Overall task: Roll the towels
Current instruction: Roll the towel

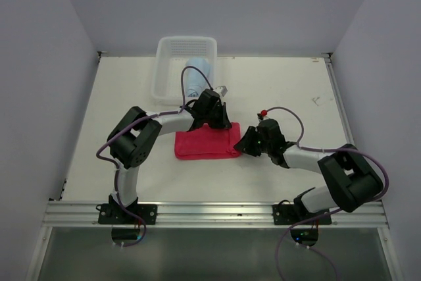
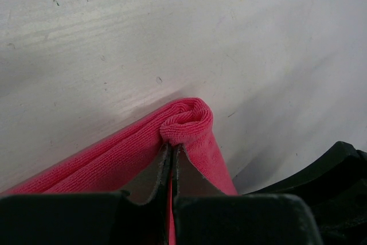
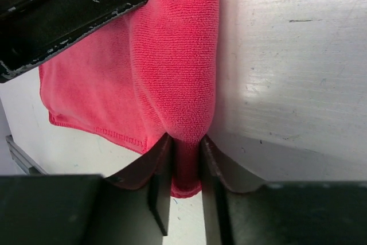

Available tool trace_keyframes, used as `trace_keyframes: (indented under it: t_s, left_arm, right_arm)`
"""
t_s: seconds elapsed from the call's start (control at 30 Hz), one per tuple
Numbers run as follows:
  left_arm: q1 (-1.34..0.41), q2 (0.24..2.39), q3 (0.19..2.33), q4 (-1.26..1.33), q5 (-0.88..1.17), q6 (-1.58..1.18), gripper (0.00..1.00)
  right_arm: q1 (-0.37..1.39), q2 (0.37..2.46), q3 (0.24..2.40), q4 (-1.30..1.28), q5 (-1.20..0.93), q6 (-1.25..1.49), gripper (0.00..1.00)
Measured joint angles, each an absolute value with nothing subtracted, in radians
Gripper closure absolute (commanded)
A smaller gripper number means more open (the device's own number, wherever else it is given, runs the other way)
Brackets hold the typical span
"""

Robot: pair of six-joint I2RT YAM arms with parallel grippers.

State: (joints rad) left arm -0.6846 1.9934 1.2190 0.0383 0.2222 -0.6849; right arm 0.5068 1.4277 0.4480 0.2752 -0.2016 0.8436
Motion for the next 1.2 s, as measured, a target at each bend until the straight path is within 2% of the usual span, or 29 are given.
trace_keyframes:
  t_s: [0.03,0.17,0.4,0.6,0.73,0.8,0.9,1.2]
  left_arm:
    - [-0.685,1.993,1.219,0.038,0.222,-0.685,1.0]
    - [-0.682,1.993,1.219,0.038,0.225,-0.685,1.0]
    - [-0.681,1.993,1.219,0.036,0.229,-0.685,0.78]
    - [-0.68,1.989,1.218,0.037,0.231,-0.686,0.65]
    - [-0.678,1.975,1.214,0.036,0.233,-0.687,0.62]
    - [-0.676,1.966,1.213,0.036,0.233,-0.687,0.67]
    - [-0.673,1.951,1.213,0.036,0.233,-0.687,0.67]
    - [-0.673,1.906,1.213,0.044,0.267,-0.7,0.61]
  right_arm:
    - [0.511,1.428,0.448,0.279,-0.2,0.841,0.84]
    - [0.534,1.428,0.448,0.281,-0.17,0.814,1.0]
    - [0.59,1.389,0.503,0.142,-0.044,0.717,1.0]
    - [0.615,1.367,0.576,-0.032,0.056,0.615,1.0]
    - [0.624,1.367,0.62,-0.13,0.108,0.548,1.0]
    - [0.631,1.367,0.636,-0.169,0.134,0.518,1.0]
    - [0.644,1.367,0.65,-0.212,0.175,0.482,1.0]
    - [0.657,1.367,0.672,-0.274,0.268,0.403,1.0]
